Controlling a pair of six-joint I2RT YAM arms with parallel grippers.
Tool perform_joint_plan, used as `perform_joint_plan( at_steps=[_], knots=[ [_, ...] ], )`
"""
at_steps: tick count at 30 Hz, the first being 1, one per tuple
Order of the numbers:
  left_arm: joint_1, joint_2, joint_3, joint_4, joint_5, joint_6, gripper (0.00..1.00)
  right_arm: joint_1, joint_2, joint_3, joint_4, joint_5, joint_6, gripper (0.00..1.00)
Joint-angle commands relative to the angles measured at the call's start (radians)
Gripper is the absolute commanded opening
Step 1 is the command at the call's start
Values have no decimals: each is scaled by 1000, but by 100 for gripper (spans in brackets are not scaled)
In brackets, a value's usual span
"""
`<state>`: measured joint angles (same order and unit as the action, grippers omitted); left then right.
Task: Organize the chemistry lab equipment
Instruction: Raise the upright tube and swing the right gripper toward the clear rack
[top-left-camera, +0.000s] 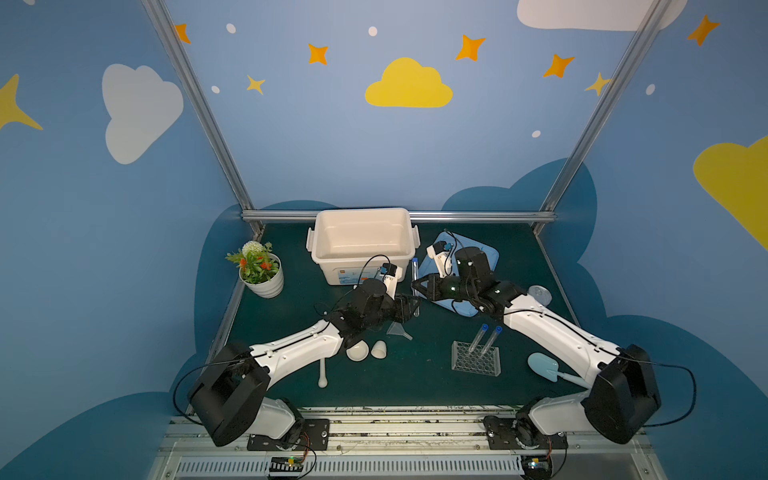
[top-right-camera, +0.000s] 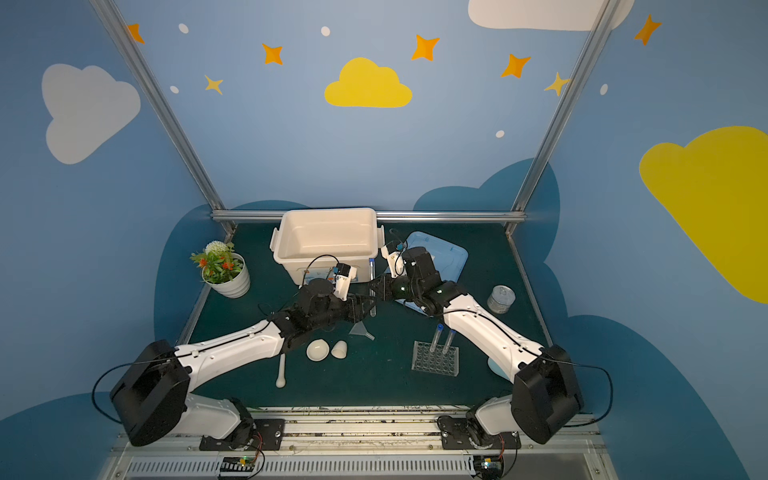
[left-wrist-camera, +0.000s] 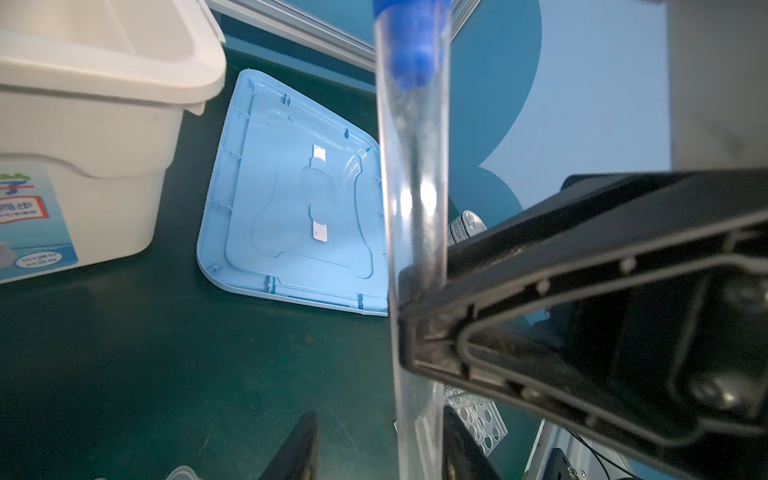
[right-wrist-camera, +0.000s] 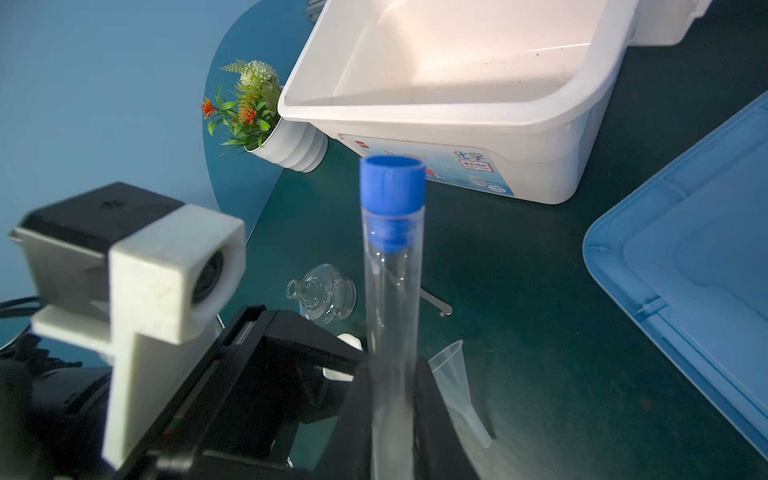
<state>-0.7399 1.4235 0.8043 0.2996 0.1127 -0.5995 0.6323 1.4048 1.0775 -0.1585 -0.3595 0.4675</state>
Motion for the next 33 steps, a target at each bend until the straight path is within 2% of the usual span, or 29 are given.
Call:
perform_joint_plan(
  at_steps=[1,17,33],
  knots=[
    [4,11,32,21,19,0,45,4,-22,-10,37,-13,13,15],
    [4,23,40,24,38,6,24,10,-9,-11,23,-13,2,17],
    [9,27,41,24,50,0,11,11,-15,-11,4,-4,-21,23]
  ],
)
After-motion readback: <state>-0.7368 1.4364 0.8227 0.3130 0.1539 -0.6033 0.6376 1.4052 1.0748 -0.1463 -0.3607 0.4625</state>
